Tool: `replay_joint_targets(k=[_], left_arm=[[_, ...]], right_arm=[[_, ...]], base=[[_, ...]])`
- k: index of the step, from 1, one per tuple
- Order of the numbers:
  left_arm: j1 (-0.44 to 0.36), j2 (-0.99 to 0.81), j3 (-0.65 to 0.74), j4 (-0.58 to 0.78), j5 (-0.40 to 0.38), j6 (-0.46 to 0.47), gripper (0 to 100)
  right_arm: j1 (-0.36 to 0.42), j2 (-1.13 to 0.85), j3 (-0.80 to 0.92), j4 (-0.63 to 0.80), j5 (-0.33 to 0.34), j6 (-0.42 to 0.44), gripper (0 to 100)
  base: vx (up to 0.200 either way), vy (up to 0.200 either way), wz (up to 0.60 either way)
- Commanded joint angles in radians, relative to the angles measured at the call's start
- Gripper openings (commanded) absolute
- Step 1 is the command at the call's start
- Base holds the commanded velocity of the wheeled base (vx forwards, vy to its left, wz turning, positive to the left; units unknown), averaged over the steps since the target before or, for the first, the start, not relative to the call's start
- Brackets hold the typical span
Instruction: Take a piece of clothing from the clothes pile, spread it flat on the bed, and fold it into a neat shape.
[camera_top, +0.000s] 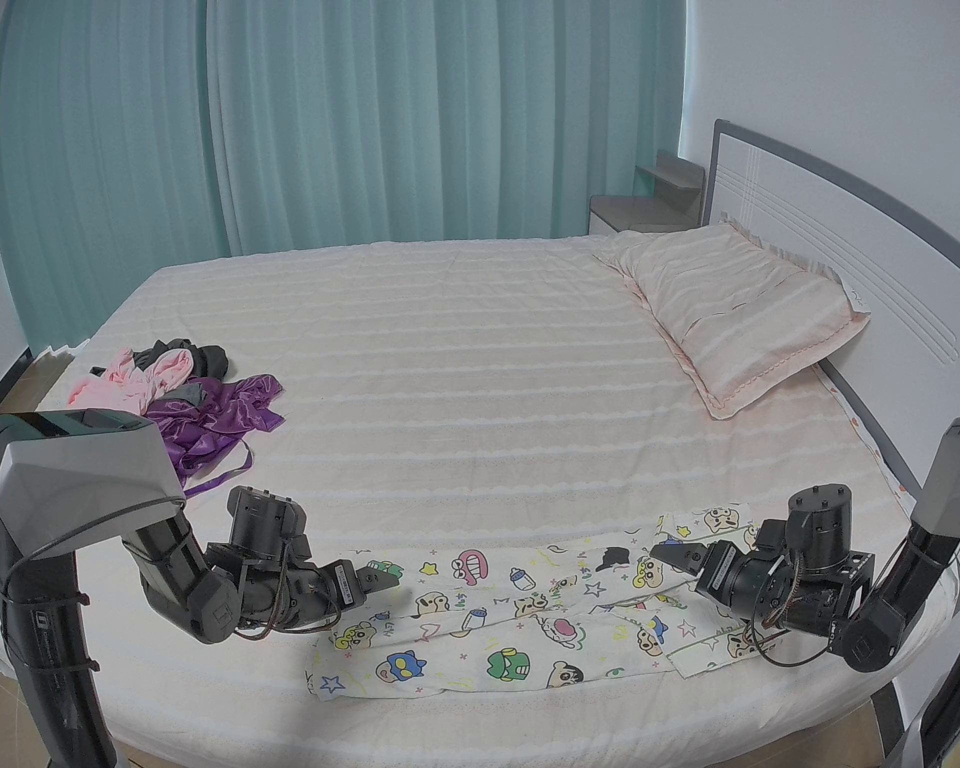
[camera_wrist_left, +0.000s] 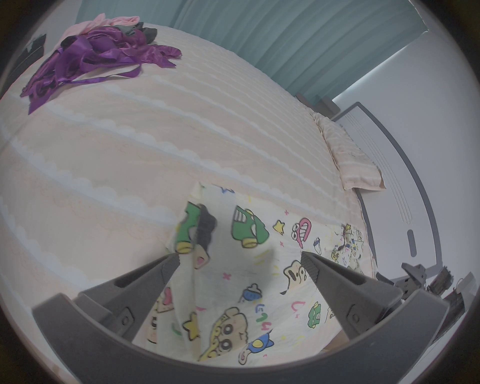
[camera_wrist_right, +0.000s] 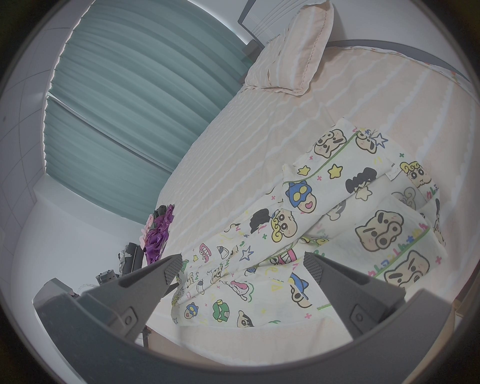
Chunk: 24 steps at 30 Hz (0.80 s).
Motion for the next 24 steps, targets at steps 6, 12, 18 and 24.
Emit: replay_joint_targets(k=[6,12,18,24], left_arm=[[-0.012,0.038,0.001,-0.002,0.005,0.007,100],[-0.012,0.041,-0.011,-0.002,0.009,0.004,100],[-0.006,0.047,-0.018,-0.001,0.044,0.005,0],[0.028,0.049,-0.021,-0.002,0.068,0.005,0]], right_arm=[[0.000,0.002,0.000,-0.001,0.001,0.000,100],[0.000,0.002,0.000,-0.001,0.001,0.000,100],[0.000,0.002,0.000,-0.001,0.001,0.000,100],[0.002,0.002,0.000,-0.001,0.001,-0.002,100]], base=[[0.000,0.000,0.00],[0.000,0.000,0.00],[0.000,0.000,0.00],[0.000,0.000,0.00]])
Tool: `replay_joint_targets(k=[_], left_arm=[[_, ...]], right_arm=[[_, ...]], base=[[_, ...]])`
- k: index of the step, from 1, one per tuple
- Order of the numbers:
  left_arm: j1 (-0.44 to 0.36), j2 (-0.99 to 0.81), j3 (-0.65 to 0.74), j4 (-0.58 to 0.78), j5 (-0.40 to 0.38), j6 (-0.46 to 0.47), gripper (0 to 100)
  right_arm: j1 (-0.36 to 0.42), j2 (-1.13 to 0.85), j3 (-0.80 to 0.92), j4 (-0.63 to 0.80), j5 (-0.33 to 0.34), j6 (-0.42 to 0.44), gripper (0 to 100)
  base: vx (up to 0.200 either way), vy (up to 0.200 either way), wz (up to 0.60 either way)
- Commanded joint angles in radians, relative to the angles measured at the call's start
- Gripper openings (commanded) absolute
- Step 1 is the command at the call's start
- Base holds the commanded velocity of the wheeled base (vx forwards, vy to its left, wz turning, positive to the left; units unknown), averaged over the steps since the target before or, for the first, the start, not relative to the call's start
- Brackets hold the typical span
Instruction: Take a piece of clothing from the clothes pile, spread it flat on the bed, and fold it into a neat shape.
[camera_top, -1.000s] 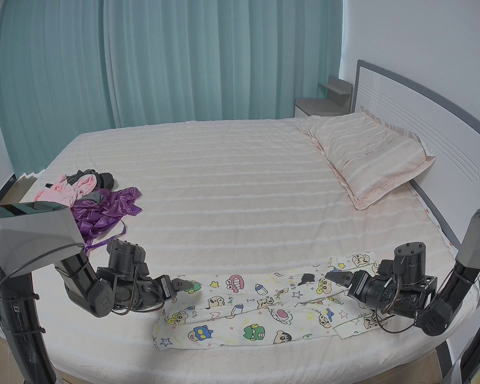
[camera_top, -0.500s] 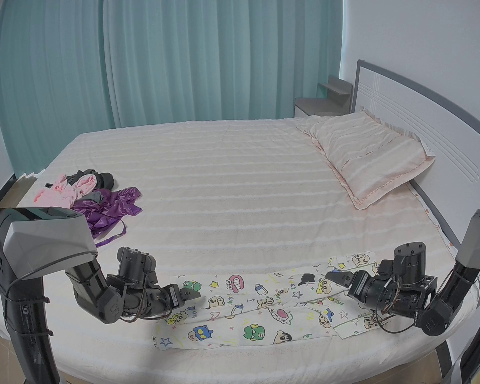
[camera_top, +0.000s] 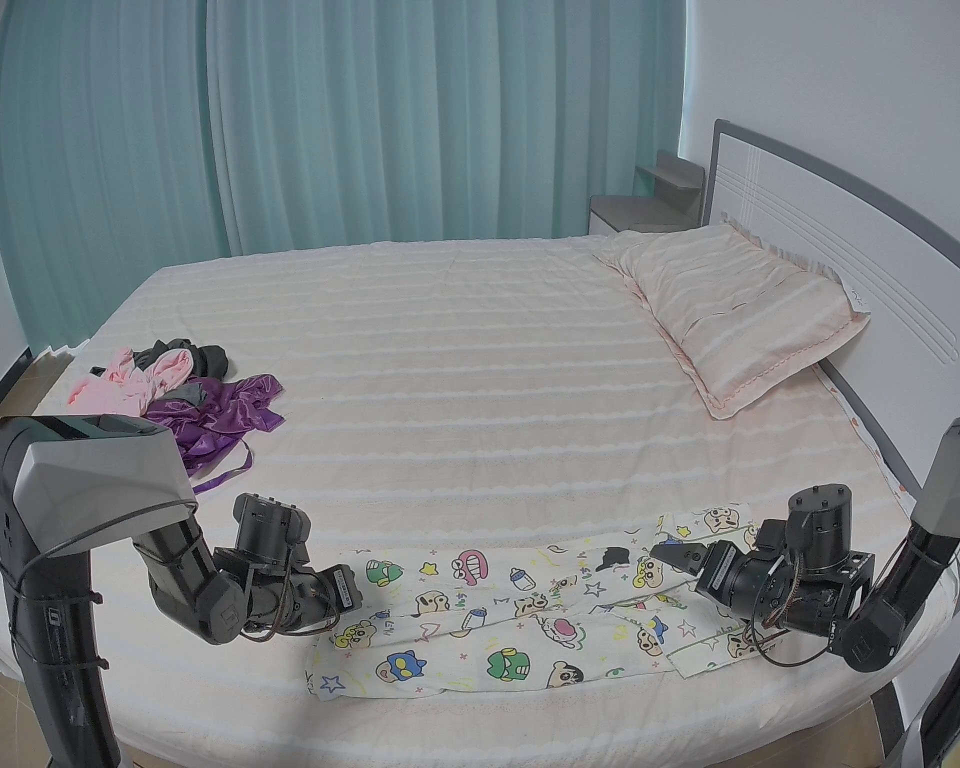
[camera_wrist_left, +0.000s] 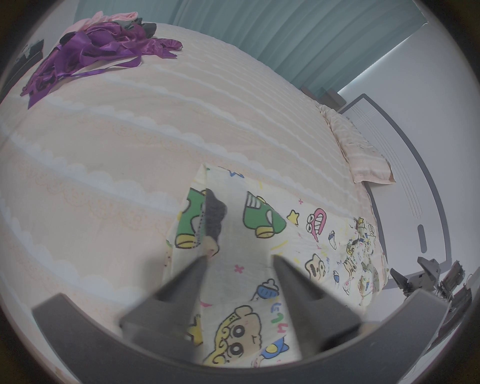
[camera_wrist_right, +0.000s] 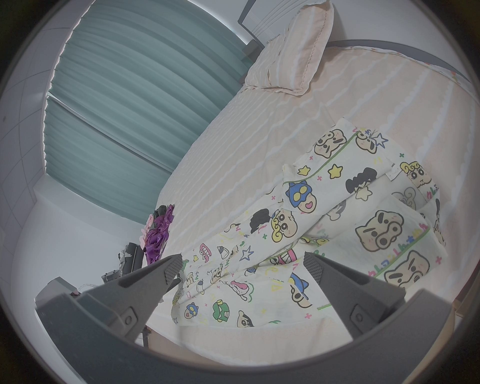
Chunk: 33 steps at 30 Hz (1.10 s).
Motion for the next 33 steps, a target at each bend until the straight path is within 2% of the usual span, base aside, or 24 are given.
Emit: replay_joint_targets(k=[1,13,14,33], left_arm=[[0.024,0.001,-0.012,-0.001,0.002,-0.002,0],[0.018,-0.021,0.005,0.008,-0.004,-0.004,0],[0.013,-0.021,0.025,0.000,-0.004,-0.002,100],[-0.064,-0.033,0.062,-0.001,-0.018,-0.014,100]], right_arm=[[0.002,0.002,0.000,-0.001,0.000,-0.001,100],[0.006,0.000,0.006,-0.002,-0.001,-0.001,100],[0.006,0.000,0.006,-0.002,-0.001,-0.001,100],[0.008,0.000,0.009,-0.002,-0.001,-0.001,100]], base=[[0.000,0.000,0.00],[0.000,0.000,0.00],[0.000,0.000,0.00],[0.000,0.000,0.00]])
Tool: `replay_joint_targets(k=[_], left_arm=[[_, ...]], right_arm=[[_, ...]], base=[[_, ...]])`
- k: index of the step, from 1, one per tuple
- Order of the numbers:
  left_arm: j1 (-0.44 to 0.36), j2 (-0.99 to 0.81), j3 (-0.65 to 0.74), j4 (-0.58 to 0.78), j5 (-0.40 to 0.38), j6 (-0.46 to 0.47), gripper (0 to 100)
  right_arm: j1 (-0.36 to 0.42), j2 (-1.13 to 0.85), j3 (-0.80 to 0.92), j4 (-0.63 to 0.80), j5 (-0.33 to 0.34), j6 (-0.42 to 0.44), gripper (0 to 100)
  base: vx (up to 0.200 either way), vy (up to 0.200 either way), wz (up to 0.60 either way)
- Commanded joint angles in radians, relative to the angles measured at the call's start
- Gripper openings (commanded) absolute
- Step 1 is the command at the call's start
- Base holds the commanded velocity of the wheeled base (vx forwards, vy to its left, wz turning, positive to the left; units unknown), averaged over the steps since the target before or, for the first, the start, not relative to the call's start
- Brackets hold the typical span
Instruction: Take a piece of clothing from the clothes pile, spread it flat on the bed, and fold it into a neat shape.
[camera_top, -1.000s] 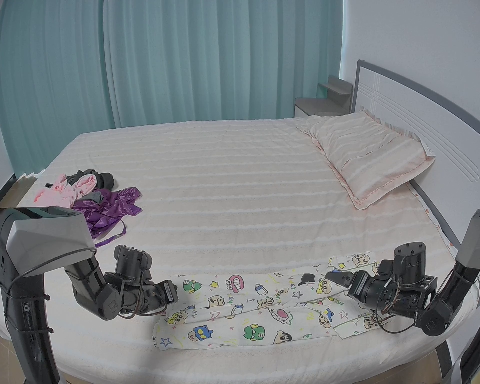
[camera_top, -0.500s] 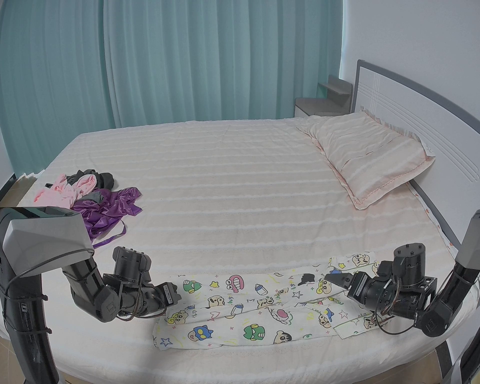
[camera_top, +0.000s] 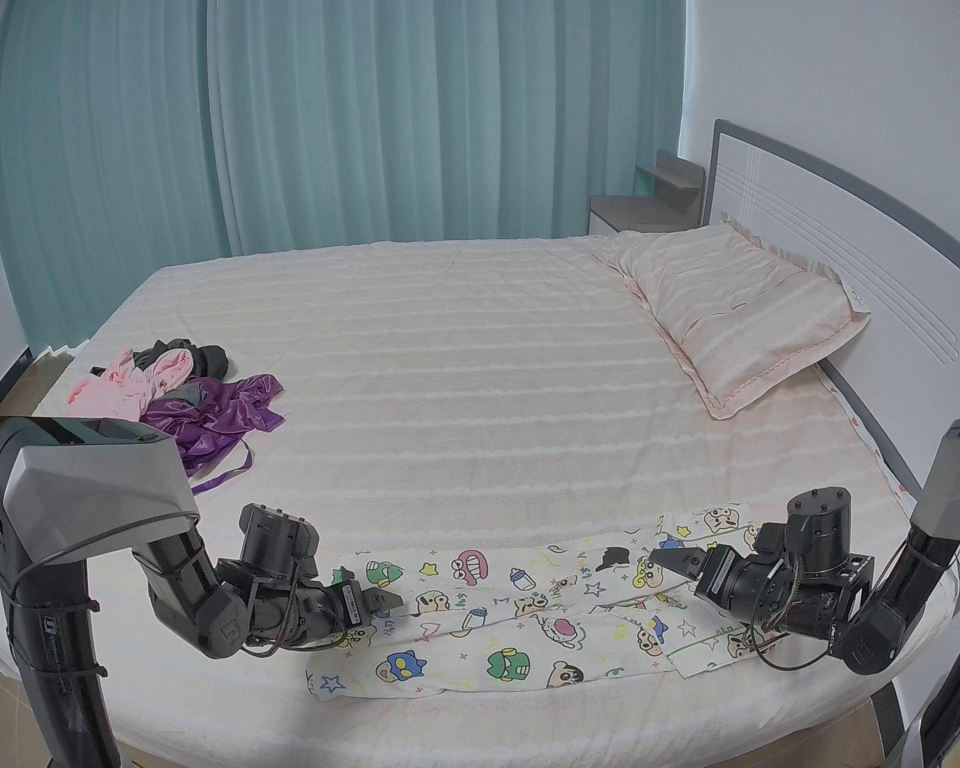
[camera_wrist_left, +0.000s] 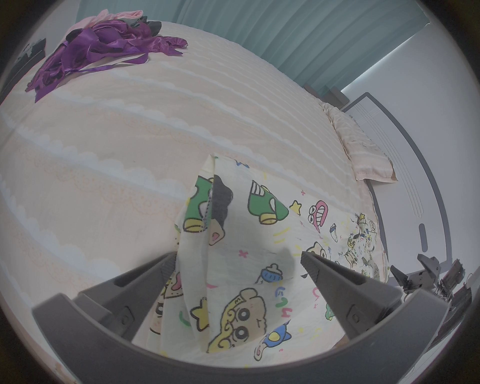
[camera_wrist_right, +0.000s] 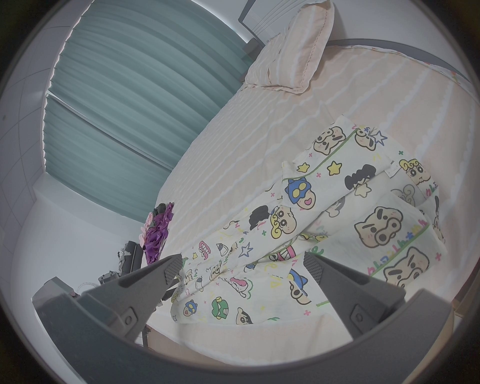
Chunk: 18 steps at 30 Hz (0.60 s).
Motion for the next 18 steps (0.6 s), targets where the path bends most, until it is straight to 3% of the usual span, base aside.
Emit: replay_joint_targets(k=[1,18], left_arm=[[-0.013,-0.010,0.011,0.000,0.000,-0.001,100],[0.015,-0.130,0.029,0.006,0.003,0.008,100]], right_arm=[[0.001,0.000,0.000,-0.001,0.000,0.000,100],[0.014,0.000,0.005,-0.001,-0.004,0.000,100]], base=[[0.000,0.000,0.00],[0.000,0.000,0.00]])
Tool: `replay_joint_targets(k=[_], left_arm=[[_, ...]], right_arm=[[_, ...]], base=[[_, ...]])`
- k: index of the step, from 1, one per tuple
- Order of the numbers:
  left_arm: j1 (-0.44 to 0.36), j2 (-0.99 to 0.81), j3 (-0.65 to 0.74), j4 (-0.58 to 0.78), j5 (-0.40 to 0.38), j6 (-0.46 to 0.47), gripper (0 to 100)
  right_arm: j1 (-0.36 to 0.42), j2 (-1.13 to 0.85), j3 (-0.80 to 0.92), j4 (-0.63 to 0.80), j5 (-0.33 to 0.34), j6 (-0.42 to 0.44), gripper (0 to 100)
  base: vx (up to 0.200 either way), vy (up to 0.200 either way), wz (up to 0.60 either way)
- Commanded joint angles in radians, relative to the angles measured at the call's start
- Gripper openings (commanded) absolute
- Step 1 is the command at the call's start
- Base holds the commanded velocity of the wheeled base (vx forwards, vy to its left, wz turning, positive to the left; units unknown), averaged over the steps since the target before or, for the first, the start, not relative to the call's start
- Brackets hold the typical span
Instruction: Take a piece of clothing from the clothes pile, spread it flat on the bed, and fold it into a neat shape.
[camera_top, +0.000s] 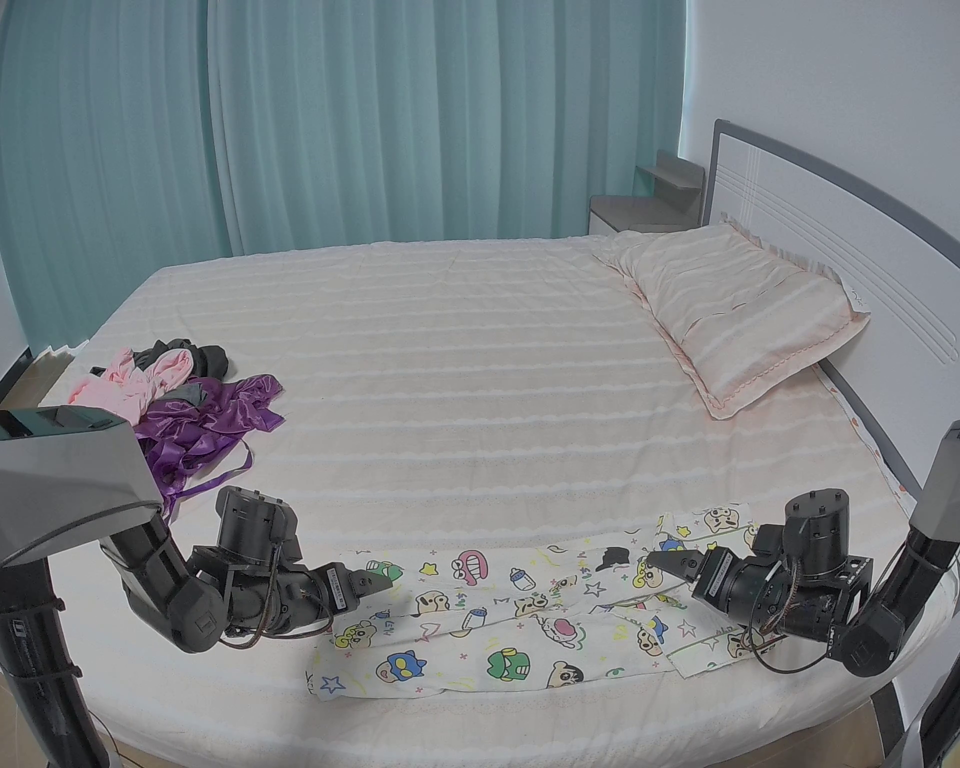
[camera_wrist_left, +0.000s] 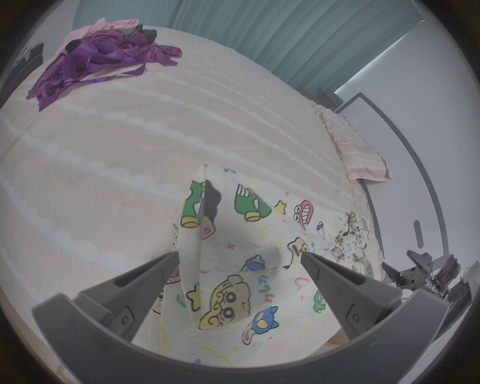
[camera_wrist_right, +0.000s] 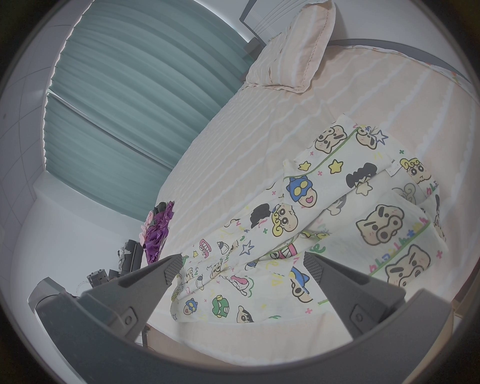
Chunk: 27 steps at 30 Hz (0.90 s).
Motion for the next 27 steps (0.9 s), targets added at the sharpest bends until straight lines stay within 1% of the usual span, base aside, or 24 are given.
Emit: replay_joint_targets(k=[1,5,11,14,27], left_arm=[[-0.001,-0.020,-0.007,-0.002,-0.001,-0.001,100],[-0.004,-0.006,-0.017,-0.005,-0.002,-0.001,100],[-0.012,0.062,-0.024,-0.005,-0.002,-0.001,100],[-0.032,0.094,-0.026,-0.007,-0.001,0.002,100],[-0.053,0.126,-0.049,-0.007,0.007,0.002,100]], right_arm=[[0.003,0.000,0.001,0.000,0.001,0.000,100],[0.003,0.000,0.001,0.000,0.001,0.000,100],[0.003,-0.001,0.001,-0.002,0.001,0.000,100],[0.001,0.000,0.001,-0.002,0.001,0.000,100],[0.001,-0.004,0.001,-0.002,0.001,0.000,100]], base=[[0.000,0.000,0.00],[0.000,0.000,0.00],[0.000,0.000,0.00],[0.000,0.000,0.00],[0.000,0.000,0.00]])
